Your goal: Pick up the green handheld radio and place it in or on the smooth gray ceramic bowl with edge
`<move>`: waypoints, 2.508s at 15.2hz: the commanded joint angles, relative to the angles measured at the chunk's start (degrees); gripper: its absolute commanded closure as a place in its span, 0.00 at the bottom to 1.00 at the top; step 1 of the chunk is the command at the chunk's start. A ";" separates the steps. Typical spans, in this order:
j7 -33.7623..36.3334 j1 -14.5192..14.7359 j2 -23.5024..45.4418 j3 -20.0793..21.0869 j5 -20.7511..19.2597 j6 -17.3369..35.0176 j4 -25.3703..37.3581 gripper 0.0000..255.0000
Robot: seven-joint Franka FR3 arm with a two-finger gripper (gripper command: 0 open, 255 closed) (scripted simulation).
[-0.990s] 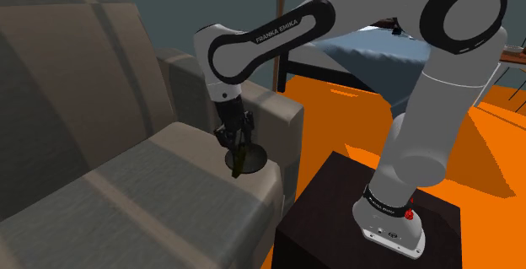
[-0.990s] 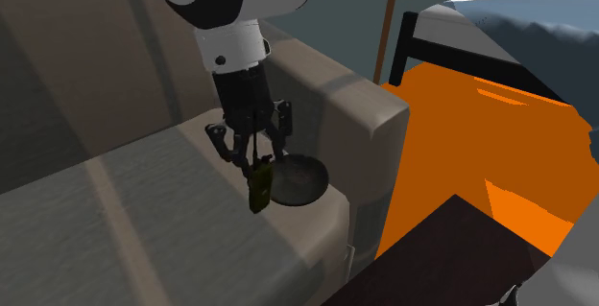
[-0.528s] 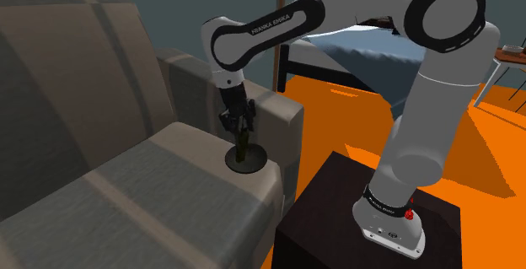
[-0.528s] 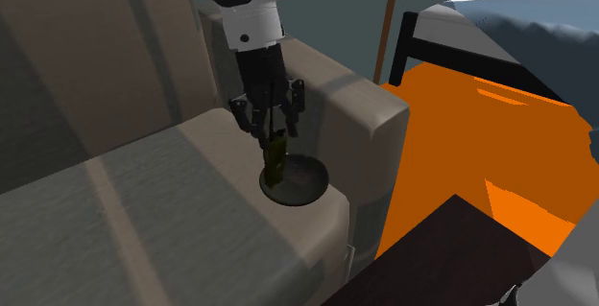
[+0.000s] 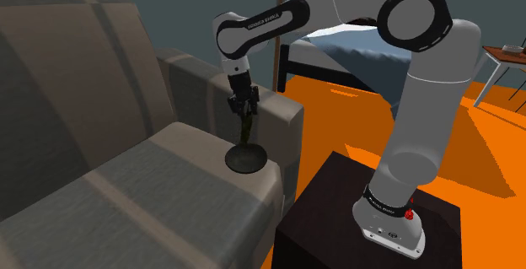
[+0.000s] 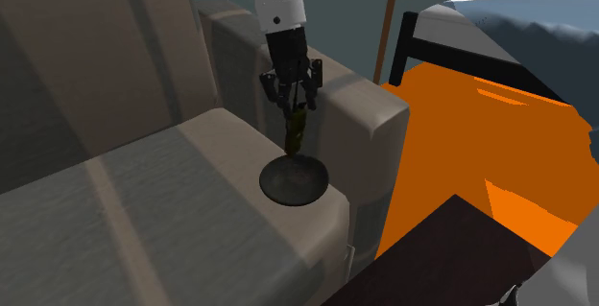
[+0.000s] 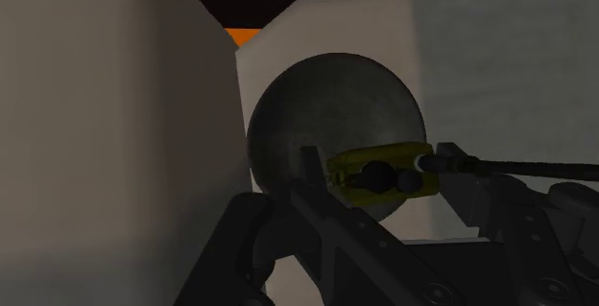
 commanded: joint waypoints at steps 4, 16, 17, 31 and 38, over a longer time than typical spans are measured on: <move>-1.08 -0.56 1.63 -0.51 -0.44 2.36 -0.79 1.00; -1.12 -0.47 4.52 -0.55 -0.68 9.10 -4.65 1.00; -1.12 -0.47 4.52 -0.55 -0.68 9.10 -4.64 1.00; -1.07 -0.60 4.46 -0.55 -0.75 1.81 2.58 0.00; -1.07 -0.60 4.46 -0.56 -0.75 1.81 2.58 0.00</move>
